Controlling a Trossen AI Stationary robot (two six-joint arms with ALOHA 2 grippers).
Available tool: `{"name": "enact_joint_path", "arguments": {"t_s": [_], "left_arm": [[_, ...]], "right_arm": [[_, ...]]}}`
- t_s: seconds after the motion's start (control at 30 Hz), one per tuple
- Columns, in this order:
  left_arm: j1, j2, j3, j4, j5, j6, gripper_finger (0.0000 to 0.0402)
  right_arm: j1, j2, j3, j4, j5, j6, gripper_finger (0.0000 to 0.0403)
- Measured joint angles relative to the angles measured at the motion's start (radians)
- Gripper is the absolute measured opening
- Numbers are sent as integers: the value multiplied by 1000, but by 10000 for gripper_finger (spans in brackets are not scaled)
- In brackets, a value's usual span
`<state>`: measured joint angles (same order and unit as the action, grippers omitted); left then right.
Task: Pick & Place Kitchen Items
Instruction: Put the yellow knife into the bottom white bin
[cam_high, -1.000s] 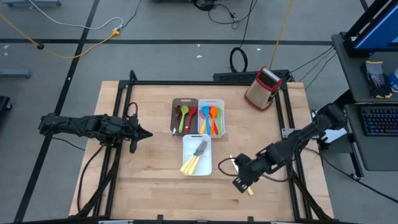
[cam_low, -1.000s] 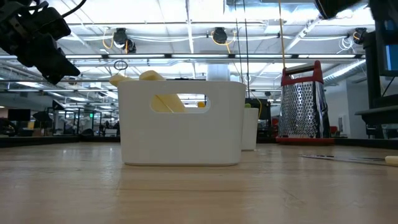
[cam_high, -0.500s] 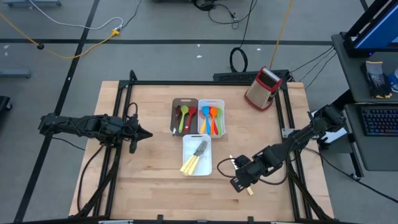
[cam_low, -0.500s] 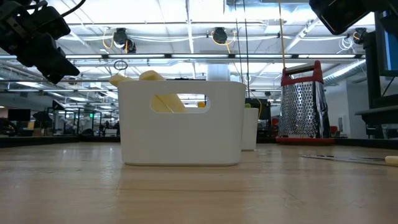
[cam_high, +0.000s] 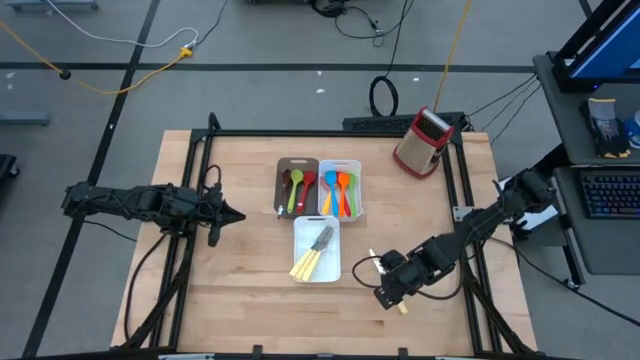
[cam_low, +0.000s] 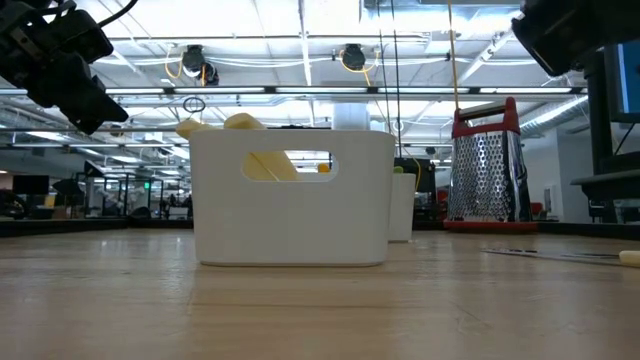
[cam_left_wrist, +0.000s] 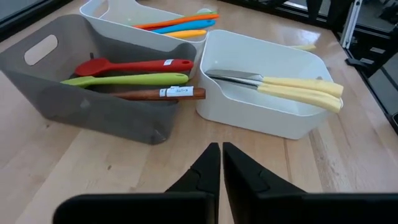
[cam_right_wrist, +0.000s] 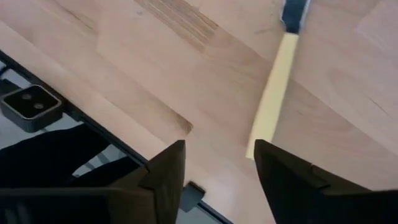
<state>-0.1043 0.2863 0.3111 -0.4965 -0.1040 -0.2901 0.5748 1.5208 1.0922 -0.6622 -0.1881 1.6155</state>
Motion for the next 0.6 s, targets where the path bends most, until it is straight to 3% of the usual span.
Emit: {"name": "enact_joint_path", "arguments": {"t_s": [0.37,0.6], "left_arm": [[0,0,0,0,-1,0,3],[0,0,0,0,-14,0,24]], "right_arm": [[3,0,-94,86,-1,160,190],[3,0,-191,220,-5,220,189]]}}
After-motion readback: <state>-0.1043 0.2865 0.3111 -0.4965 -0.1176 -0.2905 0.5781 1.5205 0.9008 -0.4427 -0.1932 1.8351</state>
